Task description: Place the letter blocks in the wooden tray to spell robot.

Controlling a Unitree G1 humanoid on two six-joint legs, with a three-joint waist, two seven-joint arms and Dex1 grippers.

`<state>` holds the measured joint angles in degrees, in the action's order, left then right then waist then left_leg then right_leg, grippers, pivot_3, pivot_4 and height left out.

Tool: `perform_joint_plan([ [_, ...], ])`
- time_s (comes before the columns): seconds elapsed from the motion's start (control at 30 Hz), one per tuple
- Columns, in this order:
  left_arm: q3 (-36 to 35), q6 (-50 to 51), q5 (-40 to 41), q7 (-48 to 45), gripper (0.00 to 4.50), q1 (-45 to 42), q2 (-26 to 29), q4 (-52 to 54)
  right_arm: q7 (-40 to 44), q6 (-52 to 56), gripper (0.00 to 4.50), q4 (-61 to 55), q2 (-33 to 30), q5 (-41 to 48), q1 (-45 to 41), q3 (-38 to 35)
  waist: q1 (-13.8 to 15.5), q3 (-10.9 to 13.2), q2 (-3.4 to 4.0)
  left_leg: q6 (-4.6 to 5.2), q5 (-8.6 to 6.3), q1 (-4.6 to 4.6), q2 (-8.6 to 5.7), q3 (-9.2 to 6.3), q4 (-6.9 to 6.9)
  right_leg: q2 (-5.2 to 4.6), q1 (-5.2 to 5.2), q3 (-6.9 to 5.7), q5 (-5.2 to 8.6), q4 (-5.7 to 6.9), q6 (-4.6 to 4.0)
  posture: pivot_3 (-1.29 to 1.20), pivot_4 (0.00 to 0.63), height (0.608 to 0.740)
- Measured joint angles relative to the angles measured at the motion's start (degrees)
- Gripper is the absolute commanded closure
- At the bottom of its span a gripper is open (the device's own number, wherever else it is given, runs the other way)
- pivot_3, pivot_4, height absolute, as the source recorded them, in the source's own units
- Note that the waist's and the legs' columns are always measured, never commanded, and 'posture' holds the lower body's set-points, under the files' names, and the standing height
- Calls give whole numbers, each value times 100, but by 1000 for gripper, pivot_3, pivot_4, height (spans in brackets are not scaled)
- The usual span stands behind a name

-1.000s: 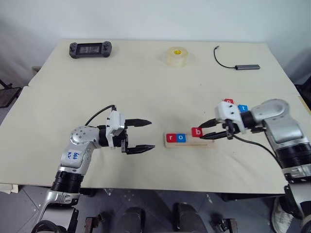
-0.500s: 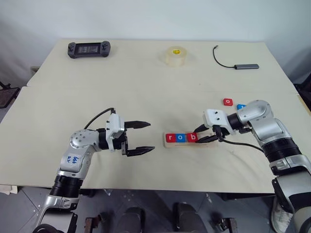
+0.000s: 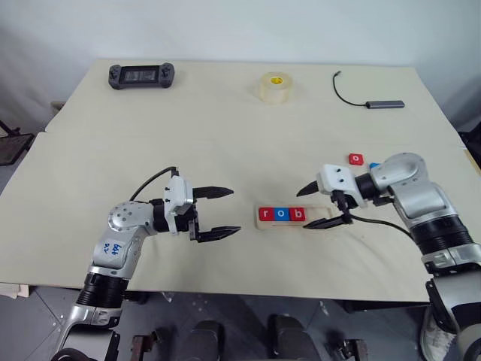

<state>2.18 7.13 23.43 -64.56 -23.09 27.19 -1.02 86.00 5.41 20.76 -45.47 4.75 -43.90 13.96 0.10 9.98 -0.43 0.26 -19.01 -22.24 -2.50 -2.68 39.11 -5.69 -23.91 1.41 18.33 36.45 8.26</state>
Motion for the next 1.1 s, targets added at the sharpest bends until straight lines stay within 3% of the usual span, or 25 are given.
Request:
perform_joint_plan([
  [0.2, 1, 21, 0, 3, 0, 12, -8, -6, -719, 466, 65, -816, -476, 512, 1412, -1266, 15, 0, 0, 0, 0, -2, 2, -8, -2, -5, 8, -11, 0, 3, 0, 0, 150, 740],
  [0.33, 8, 7, 0, 3, 0, -2, -55, -69, -1668, 559, 65, -1681, -475, 816, 3092, -2710, 76, 0, 1, 0, 0, 1, 3, -12, -4, 2, 16, -17, 0, -2, 0, 0, 150, 740],
  [0.53, -11, 20, 0, 1, 0, -123, -94, -436, -3201, 66, 65, -2937, 879, 1111, 5322, -4762, 131, -2, 3, 1, 0, 14, -2, 1, -4, 8, 20, 5, 0, 0, 1, 0, 150, 740],
  [0.7, -84, 231, 5, 95, 0, -210, -112, -537, -3963, 77, 65, -3829, 1814, 1571, 6482, -5498, 96, -3, 4, 2, 0, 31, 1, 13, -5, 13, 28, 27, -3, 6, 5, 0, 150, 740],
  [0.93, -109, 233, 0, 73, 0, -217, -116, -595, -4753, 327, 65, -4258, 2013, 1845, 6412, -5471, -43, -3, 5, 3, -1, 101, 14, 33, -31, 9, 80, 48, -2, 0, 4, 0, 150, 740],
  [1.1, -104, 207, -6, 95, 0, -228, -150, -572, -5478, 1794, 65, -4249, 1052, 2053, 5180, -5171, -34, -4, 7, 2, 0, 99, 15, 33, -28, 0, 79, 48, -3, 0, 1, 0, 150, 740],
])
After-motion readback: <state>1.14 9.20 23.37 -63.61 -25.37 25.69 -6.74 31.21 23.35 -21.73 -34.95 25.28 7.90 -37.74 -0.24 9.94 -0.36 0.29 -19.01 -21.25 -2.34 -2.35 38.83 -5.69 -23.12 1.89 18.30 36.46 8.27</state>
